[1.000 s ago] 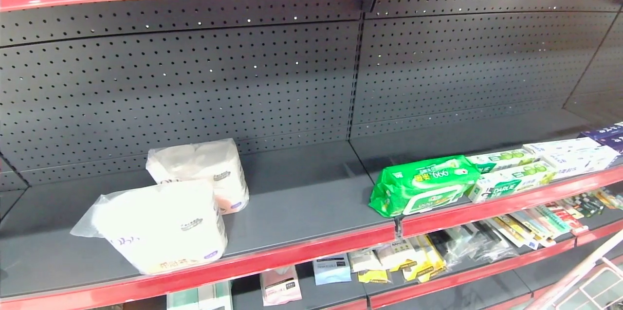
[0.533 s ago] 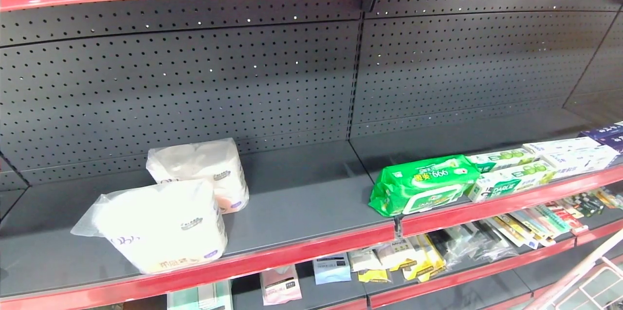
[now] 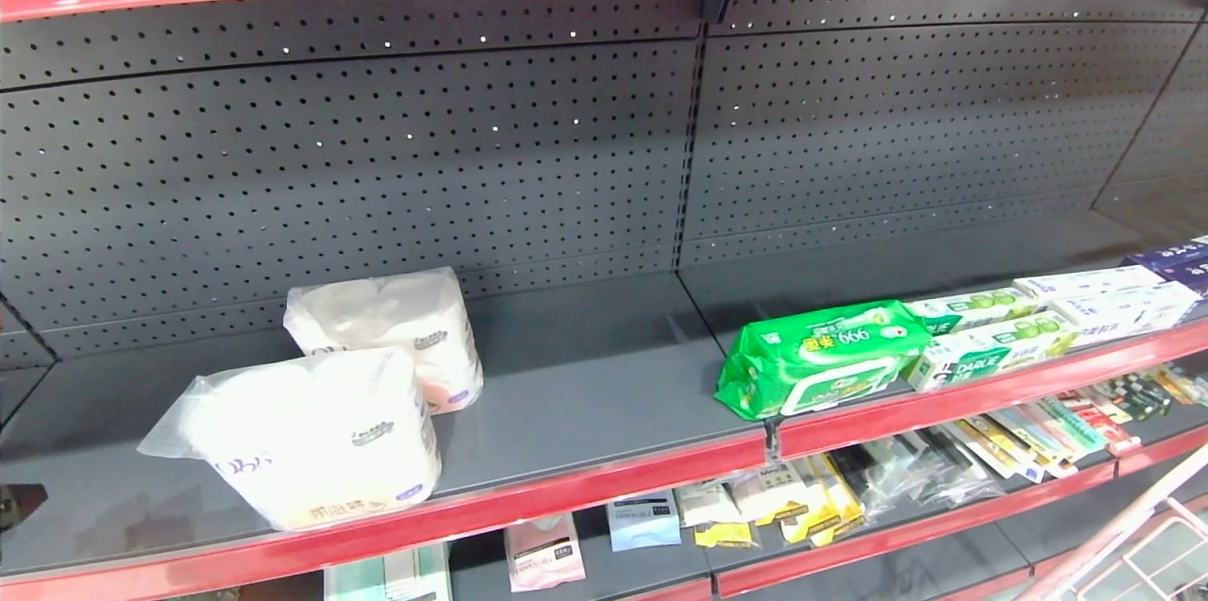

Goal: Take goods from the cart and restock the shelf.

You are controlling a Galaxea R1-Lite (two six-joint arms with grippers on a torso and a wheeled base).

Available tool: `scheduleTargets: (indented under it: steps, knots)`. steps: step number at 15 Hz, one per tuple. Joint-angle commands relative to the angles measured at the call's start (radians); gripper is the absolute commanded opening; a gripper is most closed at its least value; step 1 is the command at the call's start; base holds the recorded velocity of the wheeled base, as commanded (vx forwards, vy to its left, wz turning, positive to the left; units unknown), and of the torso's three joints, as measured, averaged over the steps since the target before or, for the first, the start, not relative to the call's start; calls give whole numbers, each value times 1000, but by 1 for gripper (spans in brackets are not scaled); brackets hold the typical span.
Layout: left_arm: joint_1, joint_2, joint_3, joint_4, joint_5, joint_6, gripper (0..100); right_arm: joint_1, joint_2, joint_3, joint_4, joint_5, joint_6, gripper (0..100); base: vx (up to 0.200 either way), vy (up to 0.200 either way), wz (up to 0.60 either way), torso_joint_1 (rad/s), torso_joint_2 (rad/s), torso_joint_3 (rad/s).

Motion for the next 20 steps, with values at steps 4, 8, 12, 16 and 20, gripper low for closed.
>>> scheduleTargets:
  steps: [4,8,12,16,20]
  knots:
    - [-9,327,-26,-227,-40,99,100,0,0,0,0,0,0,100,0,0,0,0,0,0]
    - [-8,390,-28,-254,-101,150,100,0,0,0,0,0,-1,100,0,0,0,0,0,0]
    - [-62,489,-18,-388,-142,161,100,0,0,0,0,0,0,100,0,0,0,0,0,0]
    - [-117,542,-17,-403,-150,167,100,0,0,0,0,0,0,100,0,0,0,0,0,0]
    - [-120,574,-17,-402,-155,307,100,0,0,0,0,0,-1,100,0,0,0,0,0,0]
